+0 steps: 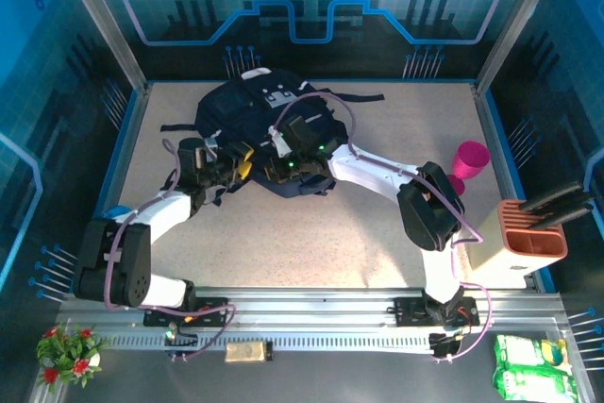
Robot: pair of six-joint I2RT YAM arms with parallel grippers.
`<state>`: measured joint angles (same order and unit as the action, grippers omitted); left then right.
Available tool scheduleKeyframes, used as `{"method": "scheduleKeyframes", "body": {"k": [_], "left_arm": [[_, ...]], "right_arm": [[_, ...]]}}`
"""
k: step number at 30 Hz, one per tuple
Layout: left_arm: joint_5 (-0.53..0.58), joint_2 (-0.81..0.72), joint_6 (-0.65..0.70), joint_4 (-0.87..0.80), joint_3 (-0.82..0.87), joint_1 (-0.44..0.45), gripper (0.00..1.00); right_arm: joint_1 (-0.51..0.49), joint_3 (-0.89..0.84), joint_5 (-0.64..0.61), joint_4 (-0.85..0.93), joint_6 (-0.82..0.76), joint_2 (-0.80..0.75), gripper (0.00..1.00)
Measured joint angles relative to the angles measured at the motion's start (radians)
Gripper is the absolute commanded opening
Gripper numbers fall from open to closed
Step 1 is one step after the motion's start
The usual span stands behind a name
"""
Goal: Pack the student bag
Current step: Zip the student bag at the top-center of the table.
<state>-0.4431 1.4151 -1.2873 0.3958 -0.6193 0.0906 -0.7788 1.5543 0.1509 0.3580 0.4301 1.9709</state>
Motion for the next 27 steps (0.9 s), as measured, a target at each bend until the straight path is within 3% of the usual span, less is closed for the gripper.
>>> {"method": "scheduleKeyframes", "body": {"k": [14,27], "left_arm": [[0.019,0.089,-0.053,0.070,-0.013,0.037,0.00],[0.023,0.111,-0.045,0.068,-0.016,0.039,0.00]], "right_arm": [[0.001,-0.065,-0.047,-0.037,-0.003,-0.021,0.00],[0.110,-0.188,-0.299,0.031,-0.057,-0.132,0.00]]}}
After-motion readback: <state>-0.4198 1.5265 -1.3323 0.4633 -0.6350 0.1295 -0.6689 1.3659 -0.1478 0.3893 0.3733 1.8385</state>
